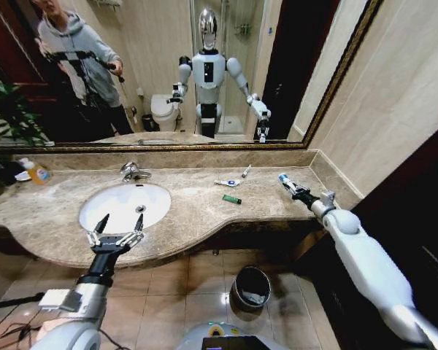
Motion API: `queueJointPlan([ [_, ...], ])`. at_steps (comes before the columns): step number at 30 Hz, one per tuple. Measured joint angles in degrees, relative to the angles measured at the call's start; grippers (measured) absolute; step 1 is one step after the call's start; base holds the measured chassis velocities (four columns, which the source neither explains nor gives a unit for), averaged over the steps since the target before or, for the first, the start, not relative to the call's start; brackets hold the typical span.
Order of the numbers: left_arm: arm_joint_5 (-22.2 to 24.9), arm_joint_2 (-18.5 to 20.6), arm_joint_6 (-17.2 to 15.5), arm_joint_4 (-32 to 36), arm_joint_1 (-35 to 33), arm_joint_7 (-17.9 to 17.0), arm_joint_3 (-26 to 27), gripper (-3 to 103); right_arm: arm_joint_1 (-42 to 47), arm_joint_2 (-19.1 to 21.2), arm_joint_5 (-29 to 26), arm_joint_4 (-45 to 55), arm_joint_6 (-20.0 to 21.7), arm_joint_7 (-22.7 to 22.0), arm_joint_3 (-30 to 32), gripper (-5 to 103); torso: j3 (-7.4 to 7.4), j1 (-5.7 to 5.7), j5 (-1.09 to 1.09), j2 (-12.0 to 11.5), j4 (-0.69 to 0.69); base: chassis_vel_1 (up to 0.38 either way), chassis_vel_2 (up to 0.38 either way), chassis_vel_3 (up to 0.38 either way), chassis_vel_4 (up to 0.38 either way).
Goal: Pick up the trash from the sink and place it in the trash bin.
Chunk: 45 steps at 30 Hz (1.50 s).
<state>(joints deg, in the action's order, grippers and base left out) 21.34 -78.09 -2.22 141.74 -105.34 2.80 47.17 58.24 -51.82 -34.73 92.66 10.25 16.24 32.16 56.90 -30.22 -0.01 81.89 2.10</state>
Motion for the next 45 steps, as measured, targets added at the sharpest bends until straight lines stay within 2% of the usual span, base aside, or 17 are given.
queueJointPlan([
  [5,0.0,0.0,0.0,0.0,0.0,0.0,0.0,100,4.8,-2.1,-1.7,6.9,-0.1,-1.9,2.7,22,0.00,0.00,-0.02,0.0,0.01,0.000,0.000,0.000,0.000],
  [8,0.0,0.0,0.0,0.0,0.0,0.0,0.0,100,11.9,-5.9,-3.1,15.2,-2.4,-4.8,6.8,22,0.00,0.00,-0.02,0.0,0.01,0.000,0.000,0.000,0.000],
  [13,0.0,0.0,0.0,0.0,0.0,0.0,0.0,100,17.1,-9.0,-3.4,19.4,-4.2,-6.6,9.5,22,-0.01,0.00,-0.01,0.0,0.01,0.000,0.000,0.000,0.000],
  [14,0.0,0.0,0.0,0.0,0.0,0.0,0.0,100,21.1,-12.5,-2.5,21.5,-5.9,-7.3,11.3,22,-0.01,0.00,-0.01,0.0,0.01,0.000,0.000,0.000,0.000],
  [15,0.0,0.0,0.0,0.0,0.0,0.0,0.0,100,22.3,-13.7,-2.0,21.9,-6.6,-7.5,11.6,22,-0.01,0.00,0.00,0.0,0.01,0.000,0.000,0.000,0.000],
  [17,0.0,0.0,0.0,0.0,0.0,0.0,0.0,100,32.0,-20.8,3.9,23.9,-14.1,-8.5,13.5,22,-0.01,0.00,-0.03,0.0,0.01,0.000,0.000,0.000,0.000],
  [18,0.0,0.0,0.0,0.0,0.0,0.0,0.0,100,32.0,-20.8,3.9,23.9,-14.1,-8.5,13.5,22,-0.01,0.00,-0.03,0.0,0.01,0.000,0.000,0.000,0.000],
  [21,0.0,0.0,0.0,0.0,0.0,0.0,0.0,100,37.6,-23.3,5.2,23.4,-18.7,-7.1,13.6,22,-0.01,0.01,-0.01,0.0,-0.01,0.000,0.000,0.000,0.000],
  [22,0.0,0.0,0.0,0.0,0.0,0.0,0.0,100,39.9,-24.5,7.2,21.4,-21.5,-6.5,13.1,22,0.00,0.01,-0.02,0.0,0.00,0.000,0.000,0.000,0.000],
  [29,0.0,0.0,0.0,0.0,0.0,0.0,0.0,100,42.0,-29.7,11.8,15.5,-27.0,-6.7,9.5,22,0.00,0.00,0.00,0.0,0.01,0.000,0.000,0.000,0.000],
  [32,0.0,0.0,0.0,0.0,0.0,0.0,0.0,100,41.4,-32.1,15.9,8.5,-31.2,-6.2,6.9,22,0.00,0.00,0.00,0.0,0.00,0.000,0.000,0.000,0.000],
  [34,0.0,0.0,0.0,0.0,0.0,0.0,0.0,100,41.1,-32.4,16.6,7.2,-32.1,-6.2,6.7,22,0.00,0.00,0.00,0.0,0.01,0.000,0.000,0.000,0.000],
  [36,0.0,0.0,0.0,0.0,0.0,0.0,0.0,100,38.9,-33.3,20.0,0.4,-36.0,-6.2,6.2,22,0.00,0.00,-0.01,0.0,0.01,0.000,0.000,0.000,0.000],
  [37,0.0,0.0,0.0,0.0,0.0,0.0,0.0,100,38.9,-33.3,20.0,0.4,-36.0,-6.2,6.2,22,0.00,0.00,-0.01,0.0,0.01,0.000,0.000,0.000,0.000],
  [40,0.0,0.0,0.0,0.0,0.0,0.0,0.0,100,36.0,-33.8,23.1,-6.8,-39.5,-7.0,6.2,22,0.00,0.00,0.01,0.0,0.01,0.000,0.000,0.000,0.000],
  [43,0.0,0.0,0.0,0.0,0.0,0.0,0.0,100,30.9,-33.3,30.8,-19.7,-45.2,-8.2,6.4,22,0.01,0.00,0.02,0.0,0.01,0.000,0.000,0.000,0.000],
  [45,0.0,0.0,0.0,0.0,0.0,0.0,0.0,100,30.4,-33.1,31.5,-21.1,-45.7,-8.2,6.4,22,0.00,0.00,0.02,0.0,0.01,0.000,0.000,0.000,0.000],
])
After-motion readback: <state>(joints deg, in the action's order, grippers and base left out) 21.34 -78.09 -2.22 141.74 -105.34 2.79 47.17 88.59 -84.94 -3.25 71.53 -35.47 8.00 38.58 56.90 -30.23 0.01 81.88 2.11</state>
